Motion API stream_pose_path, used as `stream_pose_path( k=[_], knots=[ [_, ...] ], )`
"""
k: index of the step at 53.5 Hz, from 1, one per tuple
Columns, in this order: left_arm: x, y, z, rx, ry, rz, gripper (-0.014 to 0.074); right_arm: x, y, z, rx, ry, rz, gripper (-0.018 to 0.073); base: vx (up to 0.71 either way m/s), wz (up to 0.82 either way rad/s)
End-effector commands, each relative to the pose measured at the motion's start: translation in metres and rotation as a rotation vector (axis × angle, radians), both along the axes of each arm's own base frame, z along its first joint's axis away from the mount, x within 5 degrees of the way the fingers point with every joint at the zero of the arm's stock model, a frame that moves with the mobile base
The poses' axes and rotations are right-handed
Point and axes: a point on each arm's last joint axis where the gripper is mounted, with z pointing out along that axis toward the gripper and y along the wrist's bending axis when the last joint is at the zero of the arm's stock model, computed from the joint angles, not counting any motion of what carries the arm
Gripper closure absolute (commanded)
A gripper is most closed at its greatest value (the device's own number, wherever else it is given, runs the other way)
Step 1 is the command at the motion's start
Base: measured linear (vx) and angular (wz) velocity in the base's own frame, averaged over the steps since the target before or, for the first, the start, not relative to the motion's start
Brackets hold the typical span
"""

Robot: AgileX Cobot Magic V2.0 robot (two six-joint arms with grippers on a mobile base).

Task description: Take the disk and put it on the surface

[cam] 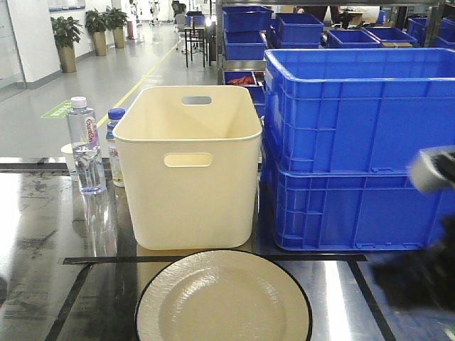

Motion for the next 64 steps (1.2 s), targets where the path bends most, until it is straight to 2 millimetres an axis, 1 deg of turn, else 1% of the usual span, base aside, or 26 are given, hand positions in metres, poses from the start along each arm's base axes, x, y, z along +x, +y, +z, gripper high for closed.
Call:
stream_pose_path(
  k=[1, 8, 13, 17, 22, 24, 28, 34, 37, 41, 44, 64],
  knots=[
    [0.001, 0.000, 0.014, -0.007, -0.102, 0.005, 0.0601, -0.030, -0.015, 0.004, 0.004, -0.167, -0.086, 0.0573, 0.00, 0.00],
    [0.001, 0.000, 0.014, -0.006, -0.102, 0.004, 0.0601, -0.060, -0.037, -0.018, 0.050, -0.252, -0.264, 0.0572, 0.00, 0.00],
    [0.001, 0.000, 0.014, -0.006, -0.102, 0.004, 0.0601, -0.081, -0.052, -0.038, 0.054, -0.352, -0.373, 0.0571, 0.00, 0.00],
    [0.001, 0.000, 0.014, -0.006, -0.102, 0.004, 0.0601, -0.095, -0.058, -0.054, 0.031, -0.421, -0.415, 0.0571, 0.00, 0.00],
    [0.001, 0.000, 0.014, -0.006, -0.102, 0.004, 0.0601, -0.111, -0.063, -0.080, 0.001, -0.506, -0.453, 0.0571, 0.00, 0.00],
    [0.001, 0.000, 0.014, -0.006, -0.102, 0.004, 0.0601, -0.115, -0.064, -0.088, -0.006, -0.528, -0.457, 0.0571, 0.00, 0.00],
    [0.001, 0.000, 0.014, -0.006, -0.102, 0.004, 0.0601, -0.123, -0.064, -0.112, -0.014, -0.551, -0.460, 0.0571, 0.00, 0.00],
    [0.001, 0.000, 0.014, -0.006, -0.102, 0.004, 0.0601, -0.131, -0.064, -0.152, -0.008, -0.542, -0.461, 0.0571, 0.00, 0.00],
    [0.001, 0.000, 0.014, -0.006, -0.102, 0.004, 0.0601, -0.132, -0.063, -0.171, 0.026, -0.552, -0.467, 0.0571, 0.00, 0.00],
    [0.001, 0.000, 0.014, -0.006, -0.101, 0.004, 0.0601, -0.127, -0.062, -0.193, 0.079, -0.547, -0.470, 0.0571, 0.00, 0.00],
    [0.000, 0.000, 0.014, -0.006, -0.102, 0.004, 0.0601, -0.128, -0.062, -0.193, 0.099, -0.508, -0.478, 0.0571, 0.00, 0.00],
    [0.001, 0.000, 0.014, -0.006, -0.101, 0.005, 0.0601, -0.129, -0.062, -0.197, 0.080, -0.483, -0.474, 0.0571, 0.00, 0.00]
  ],
)
